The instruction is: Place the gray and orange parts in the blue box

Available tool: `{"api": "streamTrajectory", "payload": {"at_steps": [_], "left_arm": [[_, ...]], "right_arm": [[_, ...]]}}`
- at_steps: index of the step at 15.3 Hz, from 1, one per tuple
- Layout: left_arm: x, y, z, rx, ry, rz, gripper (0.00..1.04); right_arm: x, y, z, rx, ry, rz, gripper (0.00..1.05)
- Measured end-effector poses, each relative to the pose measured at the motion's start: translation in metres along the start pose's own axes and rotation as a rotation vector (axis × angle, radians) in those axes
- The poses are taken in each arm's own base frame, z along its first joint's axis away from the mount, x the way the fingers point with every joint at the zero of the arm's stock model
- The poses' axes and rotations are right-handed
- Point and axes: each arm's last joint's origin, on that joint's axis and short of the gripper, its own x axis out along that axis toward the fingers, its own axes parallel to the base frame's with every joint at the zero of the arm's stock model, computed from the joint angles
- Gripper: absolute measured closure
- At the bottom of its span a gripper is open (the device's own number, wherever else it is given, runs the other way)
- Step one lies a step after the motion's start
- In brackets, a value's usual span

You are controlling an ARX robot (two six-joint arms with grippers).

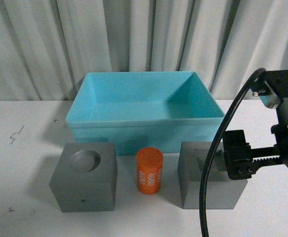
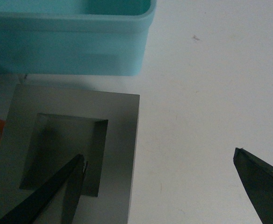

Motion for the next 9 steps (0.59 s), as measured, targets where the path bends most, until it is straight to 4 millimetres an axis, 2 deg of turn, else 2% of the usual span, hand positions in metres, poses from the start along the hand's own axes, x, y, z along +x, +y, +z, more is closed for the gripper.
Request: {"api": "streamTrajectory", "payload": {"at_steps": [4, 9], "left_arm": [[0.000, 0.000, 0.000, 0.000, 0.000, 0.000, 0.07], [0.000, 0.000, 0.000, 0.000, 0.000, 0.000, 0.07]], "right_arm": [[0.017, 0.006, 0.000, 0.011, 0.038, 0.001, 0.06], [0.025, 0.006, -0.005, 0.034, 0.071, -0.003, 0.06]]}}
